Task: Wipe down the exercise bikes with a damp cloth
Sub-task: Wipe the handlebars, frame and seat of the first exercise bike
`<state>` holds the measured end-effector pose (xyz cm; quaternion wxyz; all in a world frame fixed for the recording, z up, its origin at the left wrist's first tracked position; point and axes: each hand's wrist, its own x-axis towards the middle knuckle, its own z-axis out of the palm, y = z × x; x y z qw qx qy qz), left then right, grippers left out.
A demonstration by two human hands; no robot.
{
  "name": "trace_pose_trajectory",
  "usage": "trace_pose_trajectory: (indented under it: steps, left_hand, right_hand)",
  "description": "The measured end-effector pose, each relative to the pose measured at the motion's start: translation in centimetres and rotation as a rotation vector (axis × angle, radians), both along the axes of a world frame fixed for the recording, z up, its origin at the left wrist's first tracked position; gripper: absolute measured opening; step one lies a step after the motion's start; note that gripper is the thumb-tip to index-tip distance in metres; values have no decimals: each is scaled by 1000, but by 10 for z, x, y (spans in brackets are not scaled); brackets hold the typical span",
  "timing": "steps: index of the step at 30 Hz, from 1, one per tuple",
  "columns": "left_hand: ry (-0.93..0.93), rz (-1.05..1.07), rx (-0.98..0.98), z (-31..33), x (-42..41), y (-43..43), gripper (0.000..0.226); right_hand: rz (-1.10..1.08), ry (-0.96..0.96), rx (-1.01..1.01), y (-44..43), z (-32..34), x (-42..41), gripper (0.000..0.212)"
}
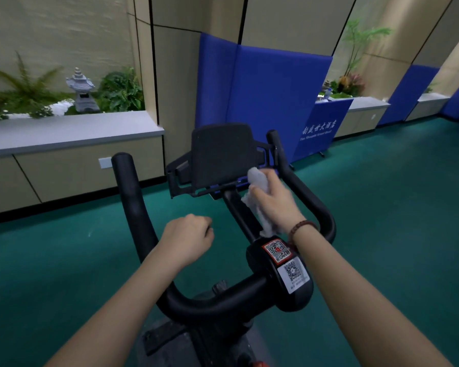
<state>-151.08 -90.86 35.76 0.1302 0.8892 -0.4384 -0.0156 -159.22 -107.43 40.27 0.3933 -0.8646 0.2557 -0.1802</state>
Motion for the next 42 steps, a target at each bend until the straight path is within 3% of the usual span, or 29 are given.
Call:
trace_pose_trajectory:
  steps: [3, 11, 16, 21, 24, 27, 32, 35, 39, 42]
  left_hand:
    - [-50, -11, 43, -1, -3, -2, 26]
    - [-73, -38, 60, -6, -1, -4, 28]
    - [-80, -27, 57, -6, -1, -5, 29]
    - [-89, -25, 71, -6, -2, -4, 30]
    - [-90, -49, 48, -7, -1, -3, 29]
    - [-96, -108, 36, -7, -2, 0, 30]
    - [-94, -235, 56, -5, -5, 3, 29]
    - [-69, -287, 55, -5, -5, 4, 30]
    - [-19, -353, 60, -6, -7, 4, 29]
    - [5, -366, 70, -5, -7, 1, 29]
  right_hand:
    - [70, 350, -115, 13, -20, 3, 40]
    - [341, 641, -488, 8, -8, -44, 56]
    - [441, 518, -486, 5, -17, -38, 60]
    - [461, 305, -151, -6, -25, -10, 52]
    - [432, 169, 73, -9, -29, -23, 34]
    - [353, 126, 151, -2, -29, -45, 29]
    - [211, 250, -148, 13, -20, -57, 30]
    - [-36, 123, -144, 17, -21, -68, 41]
    - [-407, 29, -241, 8, -13, -97, 31]
    - [-347, -51, -188, 23, 8, -86, 27]
